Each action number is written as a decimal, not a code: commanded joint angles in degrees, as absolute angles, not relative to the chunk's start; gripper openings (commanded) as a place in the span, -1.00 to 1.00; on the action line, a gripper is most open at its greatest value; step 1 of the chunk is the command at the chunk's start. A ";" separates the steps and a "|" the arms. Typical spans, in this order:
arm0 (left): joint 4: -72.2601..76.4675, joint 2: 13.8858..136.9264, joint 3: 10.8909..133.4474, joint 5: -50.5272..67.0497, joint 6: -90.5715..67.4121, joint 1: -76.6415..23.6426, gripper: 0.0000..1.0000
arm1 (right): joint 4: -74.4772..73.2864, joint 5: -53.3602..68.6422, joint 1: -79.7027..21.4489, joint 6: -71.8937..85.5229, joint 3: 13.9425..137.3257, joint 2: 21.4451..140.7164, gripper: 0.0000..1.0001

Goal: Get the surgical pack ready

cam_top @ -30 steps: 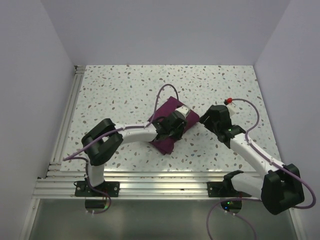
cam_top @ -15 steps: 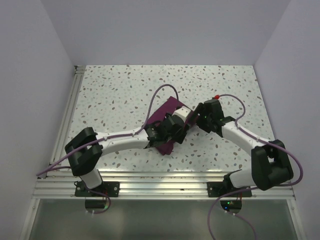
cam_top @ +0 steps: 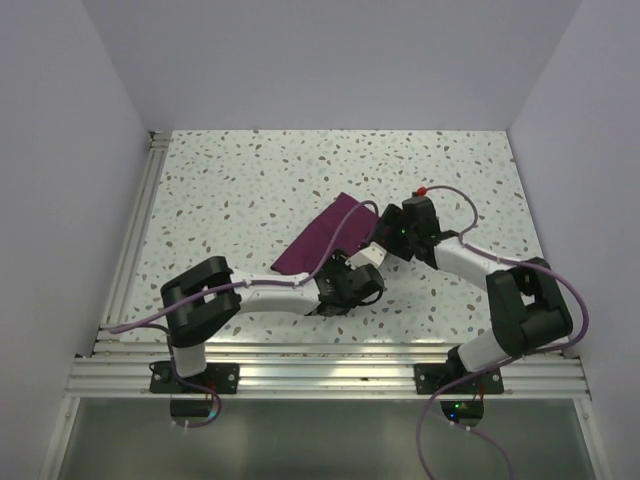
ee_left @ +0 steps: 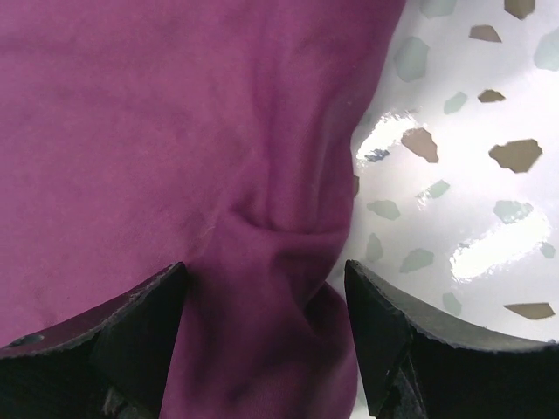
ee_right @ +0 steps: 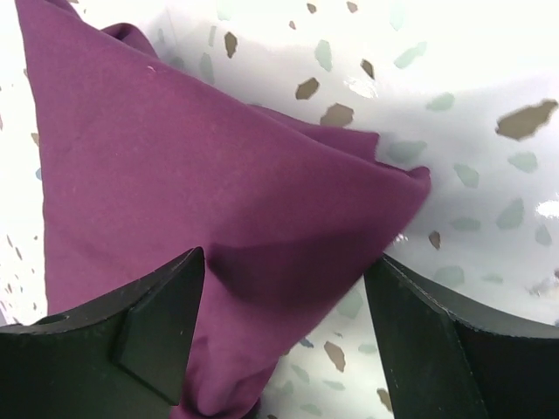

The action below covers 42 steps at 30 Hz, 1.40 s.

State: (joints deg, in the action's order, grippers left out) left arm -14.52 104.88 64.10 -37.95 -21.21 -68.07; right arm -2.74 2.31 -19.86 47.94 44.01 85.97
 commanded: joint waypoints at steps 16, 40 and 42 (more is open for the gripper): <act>-21.97 107.40 58.45 -47.37 -26.36 -74.53 0.44 | 5.18 0.53 -18.99 32.26 52.47 93.69 0.29; -20.21 84.65 55.72 -37.45 -26.63 -75.41 0.96 | -2.63 0.71 -16.88 30.15 58.18 88.26 0.97; -20.65 80.01 54.76 -36.05 -26.98 -73.67 0.99 | -3.78 0.53 -16.44 30.06 57.92 86.23 0.97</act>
